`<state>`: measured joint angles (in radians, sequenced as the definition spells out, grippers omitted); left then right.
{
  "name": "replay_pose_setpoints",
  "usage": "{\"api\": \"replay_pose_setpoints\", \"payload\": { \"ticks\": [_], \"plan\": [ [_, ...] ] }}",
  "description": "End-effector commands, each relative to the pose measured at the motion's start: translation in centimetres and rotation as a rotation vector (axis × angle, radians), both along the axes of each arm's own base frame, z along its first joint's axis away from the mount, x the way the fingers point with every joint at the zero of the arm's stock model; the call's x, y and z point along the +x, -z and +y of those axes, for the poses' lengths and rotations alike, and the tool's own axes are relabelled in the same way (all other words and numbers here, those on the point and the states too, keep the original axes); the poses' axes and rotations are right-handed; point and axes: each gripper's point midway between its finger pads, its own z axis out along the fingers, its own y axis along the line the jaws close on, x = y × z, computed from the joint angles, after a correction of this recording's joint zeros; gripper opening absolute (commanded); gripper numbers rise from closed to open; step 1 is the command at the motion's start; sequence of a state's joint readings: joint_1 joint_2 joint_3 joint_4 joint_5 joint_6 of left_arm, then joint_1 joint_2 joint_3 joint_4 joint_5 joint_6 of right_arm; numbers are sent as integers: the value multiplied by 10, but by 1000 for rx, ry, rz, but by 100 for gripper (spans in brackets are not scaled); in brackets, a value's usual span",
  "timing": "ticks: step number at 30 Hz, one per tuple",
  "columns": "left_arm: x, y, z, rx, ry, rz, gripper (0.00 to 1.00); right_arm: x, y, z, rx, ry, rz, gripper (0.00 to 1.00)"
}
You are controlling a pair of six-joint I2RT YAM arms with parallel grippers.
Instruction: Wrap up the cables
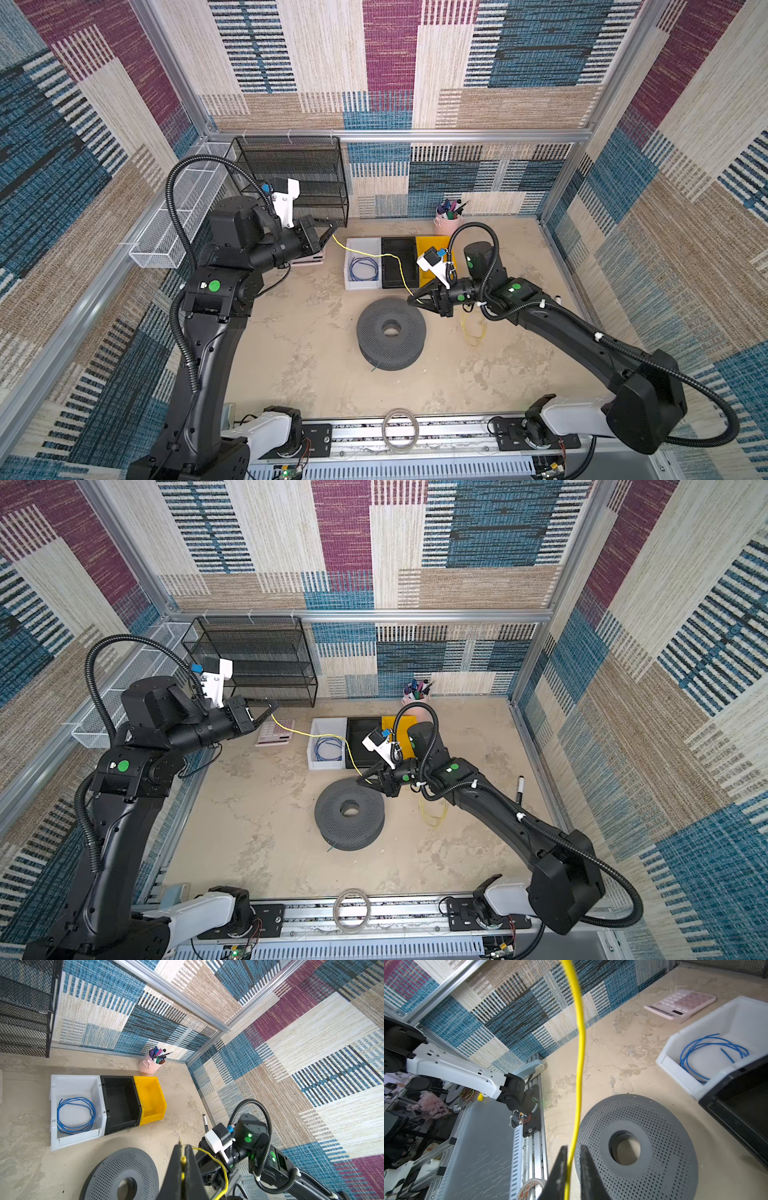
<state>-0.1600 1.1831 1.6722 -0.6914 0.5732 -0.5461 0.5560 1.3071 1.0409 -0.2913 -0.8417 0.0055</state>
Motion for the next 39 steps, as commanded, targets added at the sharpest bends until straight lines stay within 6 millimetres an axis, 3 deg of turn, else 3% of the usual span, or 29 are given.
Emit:
{"api": "replay_pose_setpoints", "payload": {
  "ticks": [1,7,13,19,22,25,28,39],
  "plan": [
    [3,-3,15,51,-97,-25,0,20,4,-14,-57,163,-60,0],
    [-5,-18,85,76,-505,-96,0,45,28,-53,-197,437,-99,0],
    [-2,-42,111,40,-664,-177,0,50,49,-69,-278,525,-86,0],
    [12,-60,124,92,-743,-237,0,58,53,-84,-337,593,-128,0],
    [22,-64,119,146,-715,-225,0,58,58,-88,-368,603,-136,0],
    [35,-59,112,188,-675,-184,0,58,61,-89,-379,599,-138,0],
    [38,-53,119,214,-713,-168,0,57,62,-90,-382,600,-139,0],
    [43,-60,135,195,-825,-310,0,41,63,-63,-311,435,-74,0]
  ]
}}
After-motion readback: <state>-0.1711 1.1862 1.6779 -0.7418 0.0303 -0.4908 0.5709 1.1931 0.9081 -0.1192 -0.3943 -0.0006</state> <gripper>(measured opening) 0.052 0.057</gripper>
